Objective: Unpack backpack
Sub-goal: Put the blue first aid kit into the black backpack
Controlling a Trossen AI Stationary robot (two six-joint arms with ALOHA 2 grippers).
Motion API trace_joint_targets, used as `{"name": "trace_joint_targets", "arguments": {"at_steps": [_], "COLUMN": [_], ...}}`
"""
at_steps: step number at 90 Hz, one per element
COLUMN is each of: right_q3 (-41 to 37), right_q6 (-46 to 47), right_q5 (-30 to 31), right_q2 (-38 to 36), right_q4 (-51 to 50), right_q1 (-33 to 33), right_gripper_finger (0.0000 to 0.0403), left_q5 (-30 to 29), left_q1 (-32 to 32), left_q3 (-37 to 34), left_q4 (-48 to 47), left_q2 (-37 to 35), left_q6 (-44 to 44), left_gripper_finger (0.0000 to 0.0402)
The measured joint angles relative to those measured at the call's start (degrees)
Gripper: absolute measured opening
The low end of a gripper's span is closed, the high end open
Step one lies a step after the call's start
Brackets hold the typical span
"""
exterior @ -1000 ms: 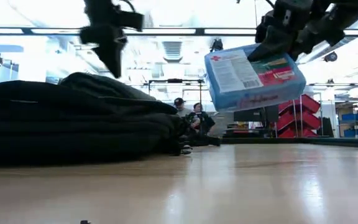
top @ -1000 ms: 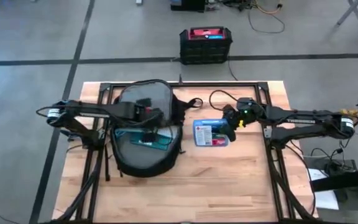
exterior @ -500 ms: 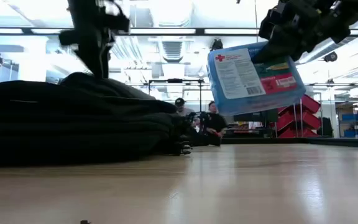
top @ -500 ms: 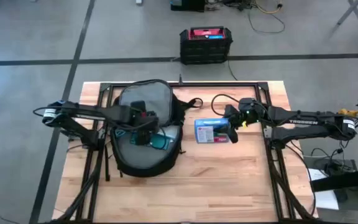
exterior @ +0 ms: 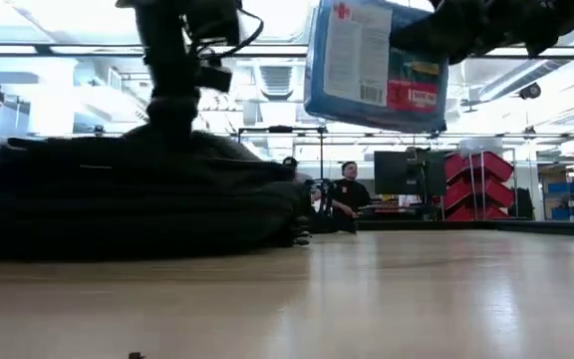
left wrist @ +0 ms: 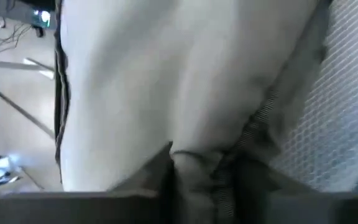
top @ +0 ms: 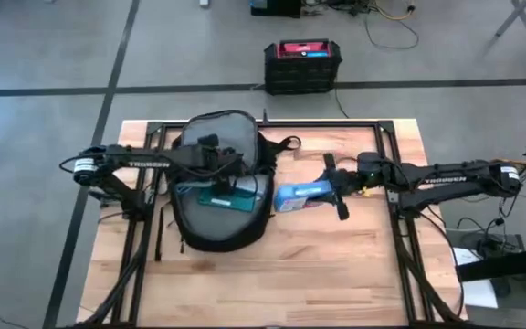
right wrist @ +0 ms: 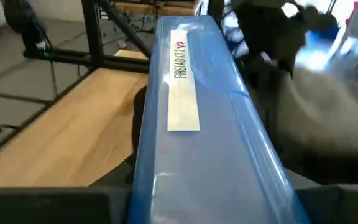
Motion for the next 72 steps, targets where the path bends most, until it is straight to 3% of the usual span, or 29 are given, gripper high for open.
{"name": "trace_joint_targets", "arguments": {"at_steps": [7,23,36,52,72], "right_q3": [0.04,0.04,0.27,5.47,18.15], "right_q6": [-5.07,-18.19,-28.18,-34.3,-36.66], "right_q5": [5.62,22.2,34.11,36.86,40.79], "right_q2": [1.2,6.98,14.11,24.65,38.11], "right_q4": [3.0,10.38,18.27,20.48,19.91], "right_q1": [3.91,11.7,14.19,14.1,14.1], "right_gripper_finger": [0.0127,0.0127,0.0127,0.0127,0.0127], "left_q5": [1.89,2.9,4.23,5.65,5.6], "left_q1": [0.29,0.14,0.03,0.03,0.2], "left_q3": [2.95,11.4,16.64,19.73,19.3], "left_q4": [0.83,1.74,2.15,3.68,7.16], "left_q2": [0.05,0.07,0.13,0.71,1.1], "left_q6": [0.15,0.39,1.46,1.52,1.52], "left_gripper_finger": [0.0015,0.0003,0.0002,0.0001,0.0]}}
